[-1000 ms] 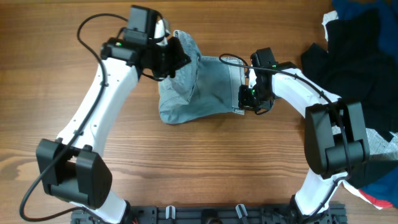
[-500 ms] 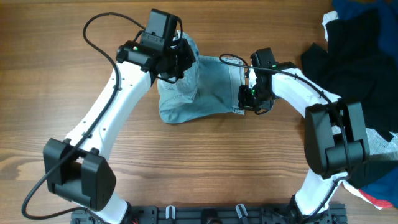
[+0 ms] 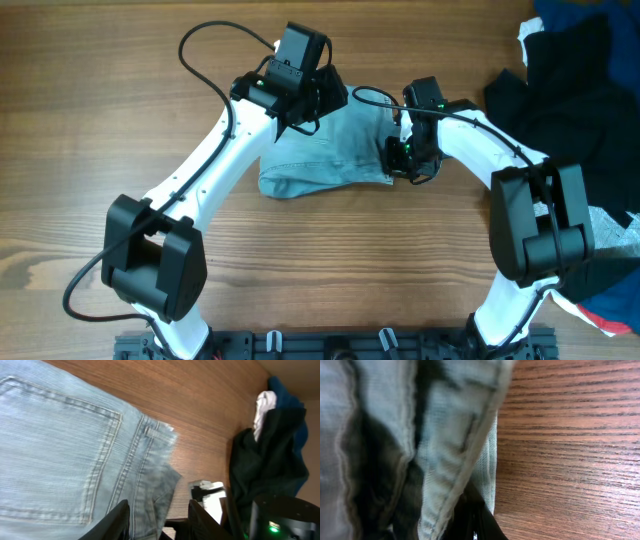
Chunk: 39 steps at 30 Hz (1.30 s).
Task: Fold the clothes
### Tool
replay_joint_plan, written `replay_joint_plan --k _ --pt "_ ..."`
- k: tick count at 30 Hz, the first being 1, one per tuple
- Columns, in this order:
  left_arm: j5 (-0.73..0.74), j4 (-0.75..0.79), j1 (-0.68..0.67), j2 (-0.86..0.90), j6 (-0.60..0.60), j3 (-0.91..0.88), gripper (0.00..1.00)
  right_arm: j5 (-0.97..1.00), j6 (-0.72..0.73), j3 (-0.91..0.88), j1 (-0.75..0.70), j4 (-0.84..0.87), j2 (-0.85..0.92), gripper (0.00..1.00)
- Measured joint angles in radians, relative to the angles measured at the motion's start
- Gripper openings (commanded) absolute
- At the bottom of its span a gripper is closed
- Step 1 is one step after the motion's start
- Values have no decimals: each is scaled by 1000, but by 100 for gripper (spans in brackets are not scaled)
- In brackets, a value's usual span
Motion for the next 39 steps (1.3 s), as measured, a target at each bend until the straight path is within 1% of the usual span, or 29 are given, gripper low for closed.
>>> replay_joint_plan --k 4,8,11,16,20,22,25,29,33,37,39 --pt "2 -37 10 0 0 6 37 0 0 0 0 -1 0 4" --pt "-1 -130 38 0 2 9 39 4 0 1 0 -13 -2 4" --pt "-33 -208 72 0 9 10 46 27 0 6 -5 -82 -8 5" --pt "-103 -277 132 0 42 10 50 87 0 47 -51 -213 -63 9" --pt "-126 -277 169 2 100 10 45 97 0 111 -69 -211 -193 6" --pt "-131 -277 179 8 136 10 42 61 -23 128 -61 -201 -268 6" --pt "-135 -280 181 37 190 13 42 -16 -68 140 -29 -189 -311 7" --pt "-134 -299 180 90 227 15 43 -68 -97 128 26 -156 -287 7" --pt "-118 -320 180 165 254 15 43 -88 -103 113 50 -144 -236 6" --pt "-100 -352 180 214 267 15 41 -93 -102 109 53 -142 -157 4" --pt "-87 -376 180 236 271 15 36 -96 -102 108 55 -142 -122 4"
